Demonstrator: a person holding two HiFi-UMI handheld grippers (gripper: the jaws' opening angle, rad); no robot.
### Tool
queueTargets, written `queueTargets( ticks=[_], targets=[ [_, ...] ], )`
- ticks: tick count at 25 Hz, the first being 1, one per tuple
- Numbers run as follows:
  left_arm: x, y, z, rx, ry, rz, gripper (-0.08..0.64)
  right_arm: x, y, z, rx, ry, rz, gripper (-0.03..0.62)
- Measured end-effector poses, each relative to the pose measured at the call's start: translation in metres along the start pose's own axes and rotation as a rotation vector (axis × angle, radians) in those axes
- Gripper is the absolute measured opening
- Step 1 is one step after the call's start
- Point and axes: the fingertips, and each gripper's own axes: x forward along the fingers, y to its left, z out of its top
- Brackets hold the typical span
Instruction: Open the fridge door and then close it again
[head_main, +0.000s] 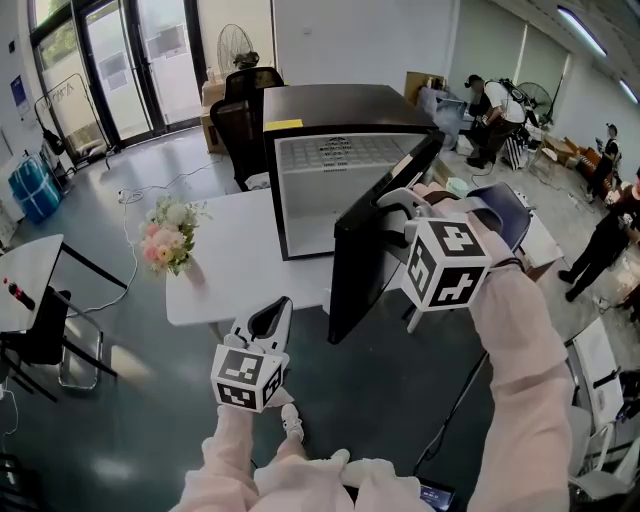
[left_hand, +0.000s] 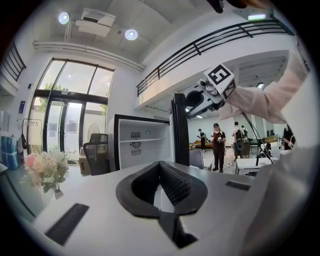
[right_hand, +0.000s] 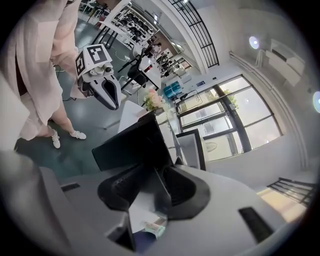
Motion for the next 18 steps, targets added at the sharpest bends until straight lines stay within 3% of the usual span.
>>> queueTargets(
  ticks=[18],
  targets=[
    [0.003, -0.053, 0.0, 0.013, -0.013, -0.06, 0.011, -0.047, 0.034, -0.045, -0.008, 0.025, -0.001, 0.153]
  ],
)
